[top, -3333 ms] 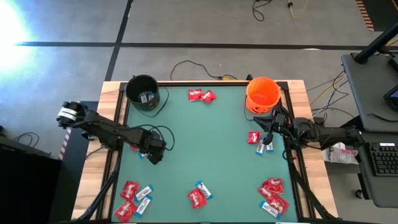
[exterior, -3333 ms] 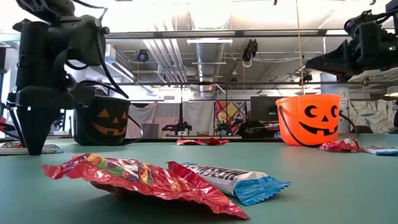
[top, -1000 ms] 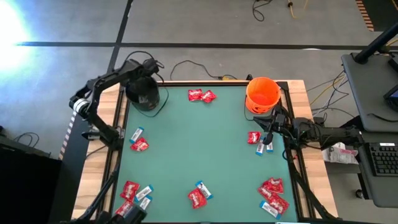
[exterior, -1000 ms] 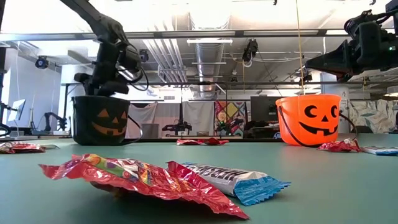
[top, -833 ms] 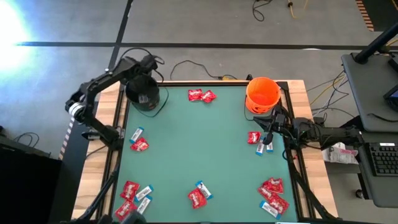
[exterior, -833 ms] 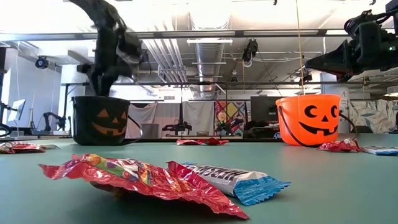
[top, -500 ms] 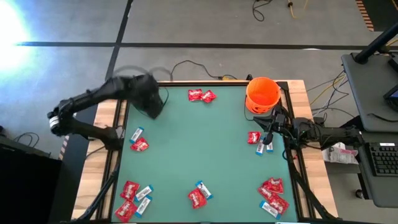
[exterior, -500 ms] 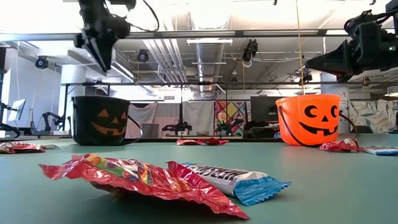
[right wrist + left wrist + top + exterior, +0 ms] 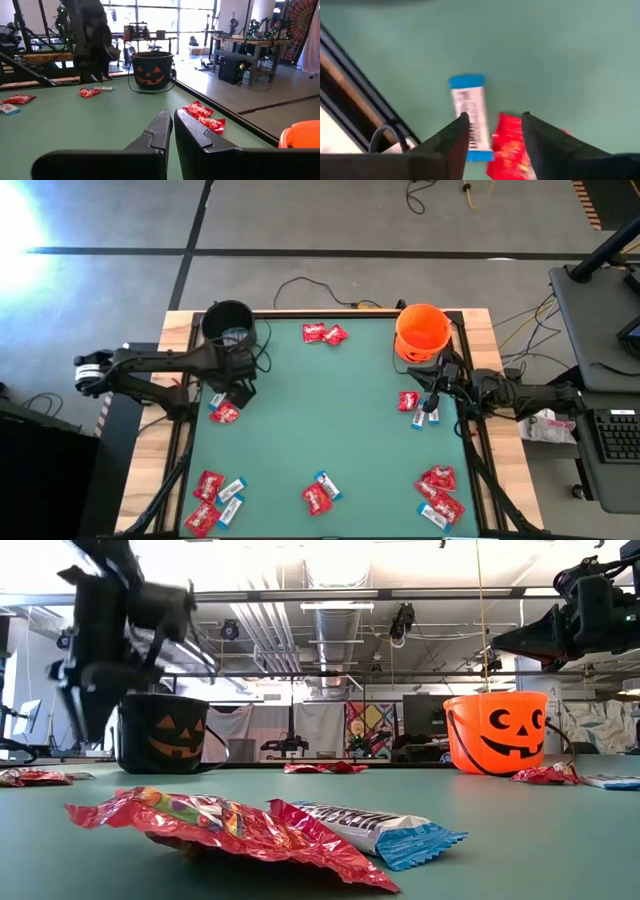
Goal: Sort candy by brand, put in halloween buckets
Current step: Put the white chocolate into the black bucket
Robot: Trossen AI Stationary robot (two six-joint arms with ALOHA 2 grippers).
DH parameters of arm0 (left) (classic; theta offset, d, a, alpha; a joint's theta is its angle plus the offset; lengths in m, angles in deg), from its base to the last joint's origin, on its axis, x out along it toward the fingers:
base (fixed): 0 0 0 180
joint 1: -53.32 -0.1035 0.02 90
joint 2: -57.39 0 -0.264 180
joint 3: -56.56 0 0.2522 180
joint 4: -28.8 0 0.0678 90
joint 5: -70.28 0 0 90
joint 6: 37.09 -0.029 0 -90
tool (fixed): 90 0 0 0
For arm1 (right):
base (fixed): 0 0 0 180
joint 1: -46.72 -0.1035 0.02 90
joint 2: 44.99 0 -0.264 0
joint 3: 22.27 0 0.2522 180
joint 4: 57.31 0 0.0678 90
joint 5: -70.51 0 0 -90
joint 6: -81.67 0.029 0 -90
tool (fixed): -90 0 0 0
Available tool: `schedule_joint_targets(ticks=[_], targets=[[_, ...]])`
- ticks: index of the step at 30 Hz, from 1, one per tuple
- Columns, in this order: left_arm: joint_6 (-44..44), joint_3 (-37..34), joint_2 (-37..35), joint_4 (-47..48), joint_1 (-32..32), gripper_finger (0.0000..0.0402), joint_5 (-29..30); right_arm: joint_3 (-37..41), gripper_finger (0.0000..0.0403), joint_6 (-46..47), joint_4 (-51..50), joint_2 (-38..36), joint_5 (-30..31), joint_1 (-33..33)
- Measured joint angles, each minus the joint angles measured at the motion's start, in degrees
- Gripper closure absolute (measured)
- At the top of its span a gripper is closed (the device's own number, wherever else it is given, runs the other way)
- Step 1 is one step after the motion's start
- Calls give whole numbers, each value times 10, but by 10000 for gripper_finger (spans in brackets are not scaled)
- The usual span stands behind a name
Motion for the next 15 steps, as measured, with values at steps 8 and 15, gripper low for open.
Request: schedule_joint_targets(ticks=[8,15], targets=[[-8,-55,27,-46,-54,180,0,0,385,0,0,0,0,0],[-18,-87,50,-74,-69,178,-14,0,385,0,0,0,0,0]])
